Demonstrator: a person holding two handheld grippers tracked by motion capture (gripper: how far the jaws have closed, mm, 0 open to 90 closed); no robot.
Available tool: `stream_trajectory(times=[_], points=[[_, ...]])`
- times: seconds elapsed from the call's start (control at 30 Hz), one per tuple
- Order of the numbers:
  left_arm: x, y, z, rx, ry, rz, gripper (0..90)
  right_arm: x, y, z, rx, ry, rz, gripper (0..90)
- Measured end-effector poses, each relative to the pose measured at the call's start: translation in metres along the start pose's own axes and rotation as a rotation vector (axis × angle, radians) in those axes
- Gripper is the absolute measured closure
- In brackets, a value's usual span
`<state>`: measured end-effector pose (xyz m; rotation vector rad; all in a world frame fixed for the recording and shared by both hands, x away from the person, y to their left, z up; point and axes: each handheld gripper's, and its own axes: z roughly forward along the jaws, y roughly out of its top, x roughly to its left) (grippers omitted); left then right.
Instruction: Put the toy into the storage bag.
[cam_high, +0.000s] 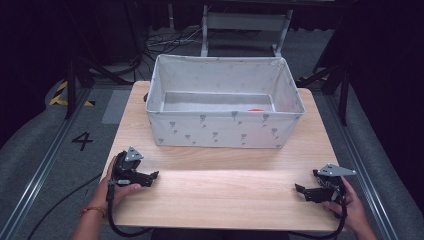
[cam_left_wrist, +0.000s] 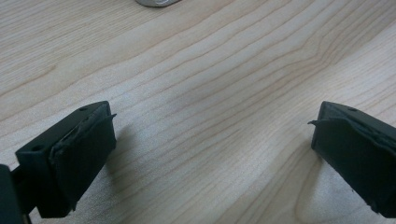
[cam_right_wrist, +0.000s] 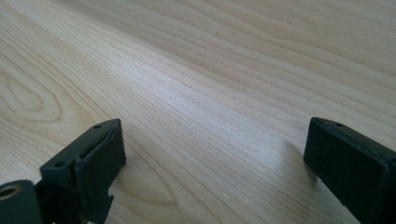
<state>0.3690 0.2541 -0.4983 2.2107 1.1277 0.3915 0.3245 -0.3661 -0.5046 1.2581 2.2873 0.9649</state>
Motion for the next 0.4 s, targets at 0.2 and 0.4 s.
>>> stream_trajectory(times=[0.2, 0.4], points=[[-0.0003, -0.0001, 0.0001, -0.001, -0.001, -0.004, 0.1, 0.0000, 0.0000, 0.0000, 0.000, 0.000, 0.000, 5.5], [0.0001, 0.0000, -0.0001, 0.000, 0.002, 0.004, 0.2, 0.0000, 0.0000, 0.0002, 0.003, -0.005, 0.005, 4.4]])
